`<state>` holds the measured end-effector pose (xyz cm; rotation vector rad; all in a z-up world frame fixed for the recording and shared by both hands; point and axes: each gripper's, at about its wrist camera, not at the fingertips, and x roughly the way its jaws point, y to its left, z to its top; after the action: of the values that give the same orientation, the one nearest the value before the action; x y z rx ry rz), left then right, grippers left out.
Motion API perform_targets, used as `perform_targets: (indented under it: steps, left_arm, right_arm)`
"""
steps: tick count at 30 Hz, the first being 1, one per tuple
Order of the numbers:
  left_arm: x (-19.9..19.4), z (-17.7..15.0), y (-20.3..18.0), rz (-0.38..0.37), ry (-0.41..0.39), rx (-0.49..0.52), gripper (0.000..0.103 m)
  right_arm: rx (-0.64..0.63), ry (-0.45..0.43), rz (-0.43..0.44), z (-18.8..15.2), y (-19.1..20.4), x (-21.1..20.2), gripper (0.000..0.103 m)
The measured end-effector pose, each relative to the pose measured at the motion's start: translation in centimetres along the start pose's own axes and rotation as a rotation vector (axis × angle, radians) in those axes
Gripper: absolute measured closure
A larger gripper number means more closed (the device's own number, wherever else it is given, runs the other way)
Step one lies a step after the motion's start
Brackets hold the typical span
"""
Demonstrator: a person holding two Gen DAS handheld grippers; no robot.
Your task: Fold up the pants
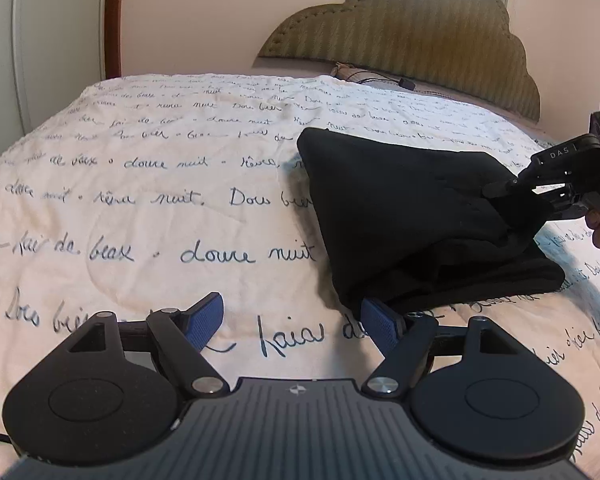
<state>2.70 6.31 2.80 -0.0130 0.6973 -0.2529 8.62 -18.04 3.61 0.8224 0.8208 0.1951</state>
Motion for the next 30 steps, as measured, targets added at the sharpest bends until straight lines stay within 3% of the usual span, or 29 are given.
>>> perform_targets:
  steps: [7, 21, 30]
  left_arm:
    - [-1.6, 0.1, -0.8, 0.067, -0.026, -0.025, 0.023]
    - [-12.8, -1.8, -1.4, 0.219, -0.151, -0.108, 0.023]
    - [-16.5, -2.5, -1.9, 0.217, -0.196, -0.099, 0.023]
  right_arm:
    - [0.006, 0.015, 0.034, 0.1, -1.1, 0.6, 0.086]
    - [0.013, 0.043, 0.048, 0.7, -1.6, 1.7, 0.086]
    - [0.008, 0.043, -0.006, 0.7, -0.5, 2.0, 0.086]
